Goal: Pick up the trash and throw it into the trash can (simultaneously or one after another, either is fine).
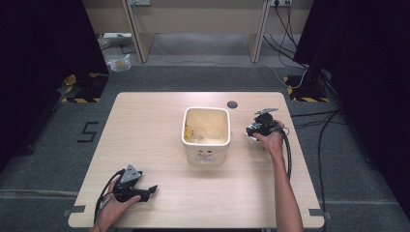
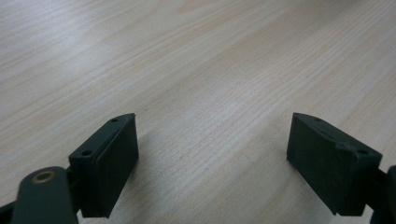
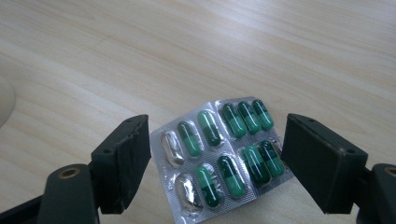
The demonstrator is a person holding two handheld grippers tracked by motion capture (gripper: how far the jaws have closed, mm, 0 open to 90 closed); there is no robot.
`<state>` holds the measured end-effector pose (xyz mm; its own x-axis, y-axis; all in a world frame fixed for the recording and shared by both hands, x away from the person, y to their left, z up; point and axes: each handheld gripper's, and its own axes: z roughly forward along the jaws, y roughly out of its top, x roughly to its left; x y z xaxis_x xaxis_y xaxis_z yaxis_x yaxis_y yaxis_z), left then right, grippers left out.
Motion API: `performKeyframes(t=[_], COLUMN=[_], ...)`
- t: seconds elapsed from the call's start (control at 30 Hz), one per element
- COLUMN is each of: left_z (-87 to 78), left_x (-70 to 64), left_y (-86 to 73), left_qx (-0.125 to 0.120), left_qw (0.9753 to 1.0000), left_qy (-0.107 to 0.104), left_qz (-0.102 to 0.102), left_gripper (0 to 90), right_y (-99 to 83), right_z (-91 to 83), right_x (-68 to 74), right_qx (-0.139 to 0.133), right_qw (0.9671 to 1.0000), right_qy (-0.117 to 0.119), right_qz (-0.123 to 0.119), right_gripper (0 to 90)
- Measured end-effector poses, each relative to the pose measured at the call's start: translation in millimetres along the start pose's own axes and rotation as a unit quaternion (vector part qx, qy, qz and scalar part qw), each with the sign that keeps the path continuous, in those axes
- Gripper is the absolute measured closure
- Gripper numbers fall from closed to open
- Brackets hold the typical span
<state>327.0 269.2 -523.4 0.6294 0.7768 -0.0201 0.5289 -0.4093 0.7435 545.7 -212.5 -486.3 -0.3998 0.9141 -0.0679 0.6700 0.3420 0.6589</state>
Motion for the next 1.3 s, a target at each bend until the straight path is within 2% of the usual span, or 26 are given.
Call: performKeyframes(t=[0.23, 0.4, 0.5, 0.53, 0.6, 0.77, 0.9, 0.97, 1.2, 1.3], left_z=[0.3, -0.1, -0.1, 0.2, 0.2, 0.1, -0.1, 0.2, 0.1, 0.3], left_x=[-0.1, 0.1, 0.1, 0.0, 0.0, 0.0, 0.0, 0.0, -0.1, -0.1], left_y=[-0.2, 0.0, 0.0, -0.2, -0.1, 0.0, 0.0, -0.2, 0.0, -0.2], left_qx=[-0.002, 0.001, 0.001, -0.001, -0.001, 0.0, 0.001, -0.001, 0.0, -0.002], left_qw=[1.0, 1.0, 1.0, 1.0, 1.0, 1.0, 1.0, 1.0, 1.0, 1.0], left_qy=[0.0, 0.0, 0.0, 0.0, 0.0, 0.0, 0.0, 0.0, 0.0, 0.0], left_qz=[0.0, 0.0, 0.0, 0.0, 0.0, 0.0, 0.0, 0.0, -0.001, -0.001], left_gripper=[15.6, 15.6, 15.6, 15.6, 15.6, 15.6, 15.6, 15.6, 15.6, 15.6], right_y=[-8.5, -15.4, -20.0, -21.5, -22.9, -20.7, -20.8, -21.1, -19.3, -20.4], right_z=[7.7, 2.3, -4.6, -7.6, -11.9, -18.4, -10.9, -6.6, -0.4, 1.7], right_x=[-3.9, 1.2, 8.5, 12.3, 15.9, 12.9, 6.7, 5.5, 4.1, -0.4], right_qx=[0.008, 0.009, 0.026, 0.036, 0.044, 0.032, 0.035, 0.036, 0.037, 0.036], right_qw=[1.0, 0.9999, 0.9994, 0.9988, 0.9982, 0.9991, 0.9993, 0.9992, 0.999, 0.999], right_qy=[0.004, 0.008, 0.01, 0.007, 0.007, -0.004, 0.0, -0.001, 0.008, 0.024], right_qz=[0.002, -0.011, -0.021, -0.033, -0.041, -0.03, -0.016, -0.019, -0.022, -0.008], right_gripper=[24.4, 25.9, 24.6, 24.1, 24.2, 21.4, 19.1, 17.0, 13.8, 13.7])
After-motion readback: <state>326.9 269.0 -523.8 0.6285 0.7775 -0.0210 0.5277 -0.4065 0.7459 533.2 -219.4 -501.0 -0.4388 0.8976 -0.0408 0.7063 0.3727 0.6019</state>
